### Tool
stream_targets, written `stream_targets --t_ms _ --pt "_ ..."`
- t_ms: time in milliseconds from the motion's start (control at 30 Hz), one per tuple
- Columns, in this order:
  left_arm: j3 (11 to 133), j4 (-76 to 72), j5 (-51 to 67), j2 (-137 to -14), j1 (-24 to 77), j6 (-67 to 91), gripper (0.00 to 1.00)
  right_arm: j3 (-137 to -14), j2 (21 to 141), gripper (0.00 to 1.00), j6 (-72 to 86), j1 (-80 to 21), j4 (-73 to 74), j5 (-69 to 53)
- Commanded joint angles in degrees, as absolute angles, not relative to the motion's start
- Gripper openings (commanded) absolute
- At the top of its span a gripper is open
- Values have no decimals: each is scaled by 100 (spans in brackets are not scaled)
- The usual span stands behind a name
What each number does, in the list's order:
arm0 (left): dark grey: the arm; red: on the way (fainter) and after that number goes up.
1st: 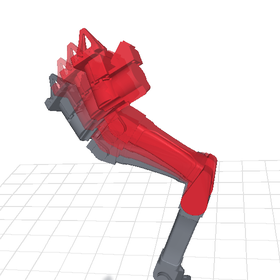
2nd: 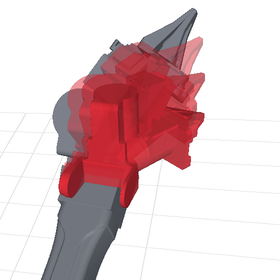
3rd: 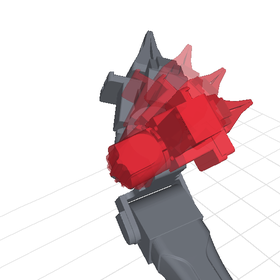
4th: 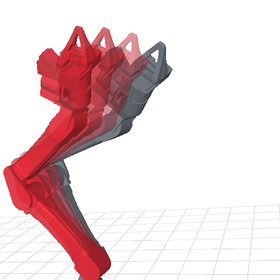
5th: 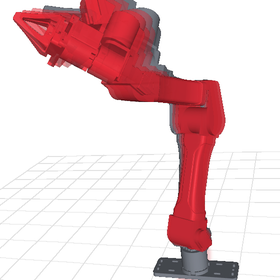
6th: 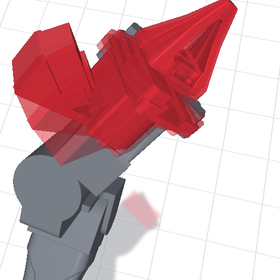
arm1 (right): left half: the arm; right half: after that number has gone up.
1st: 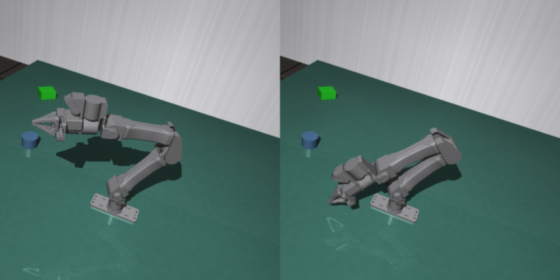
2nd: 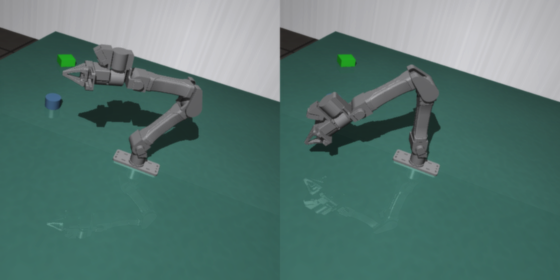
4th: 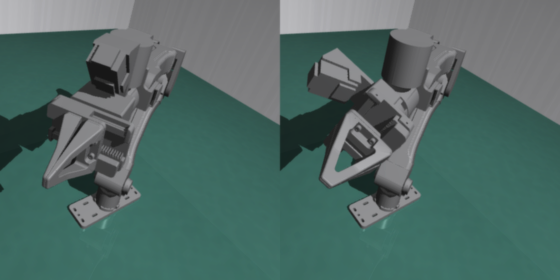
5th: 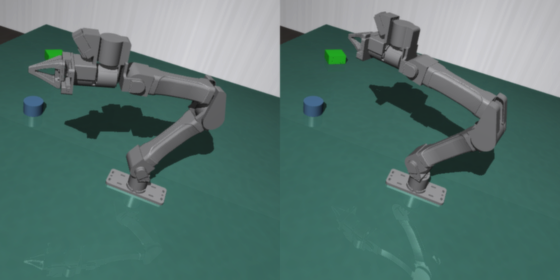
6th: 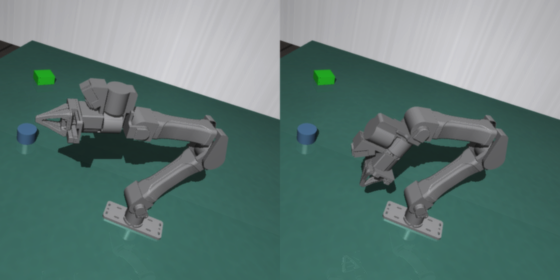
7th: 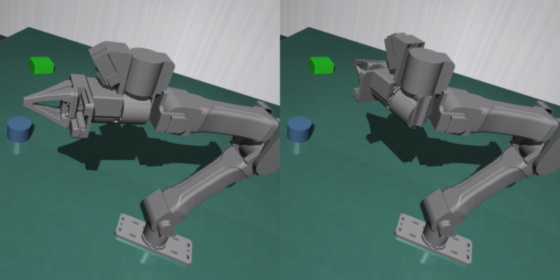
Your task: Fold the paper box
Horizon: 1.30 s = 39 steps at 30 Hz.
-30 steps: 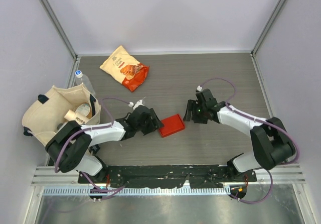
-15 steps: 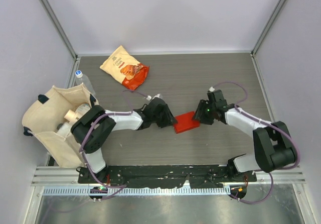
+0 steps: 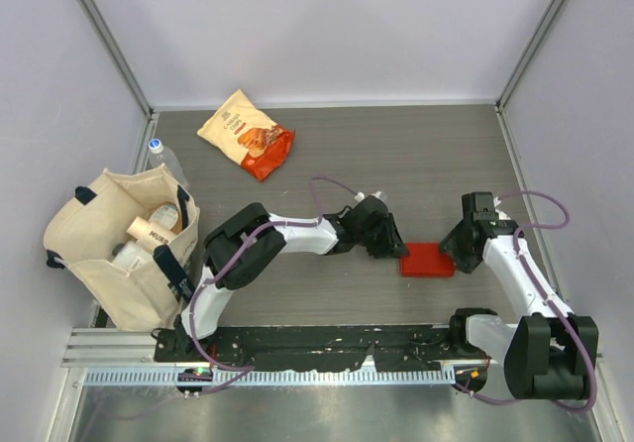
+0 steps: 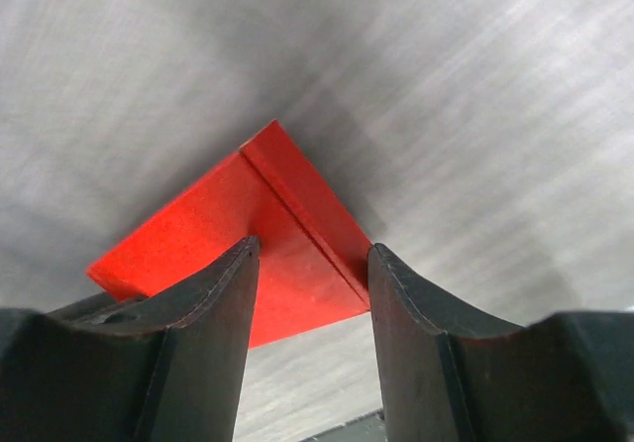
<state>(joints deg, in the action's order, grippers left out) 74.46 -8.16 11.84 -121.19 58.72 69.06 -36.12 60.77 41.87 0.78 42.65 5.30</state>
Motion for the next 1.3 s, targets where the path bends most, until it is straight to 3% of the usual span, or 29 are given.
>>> stream_targets --t_ms 0,233,533,700,1000,1267 --pt "8067 -1196 1925 -12436 6485 7260 31 -3718 5977 52 4930 -53 5475 243" --pt "7770 -1826 1968 -12428 6829 7935 28 -3647 5441 54 4703 509 5810 677" --pt "7559 -1977 1960 -12270 6926 7919 31 -3753 5643 66 4518 536 5915 747" --pt "7358 -2415 2048 -12147 6926 7875 53 -3867 5318 80 4474 545 5731 879" --pt "6715 -1945 1512 -11190 6820 6866 82 -4403 5256 84 4096 545 5449 1091" --pt "6065 -1416 995 -9908 6328 5926 86 -4412 4843 84 3685 536 5362 705"
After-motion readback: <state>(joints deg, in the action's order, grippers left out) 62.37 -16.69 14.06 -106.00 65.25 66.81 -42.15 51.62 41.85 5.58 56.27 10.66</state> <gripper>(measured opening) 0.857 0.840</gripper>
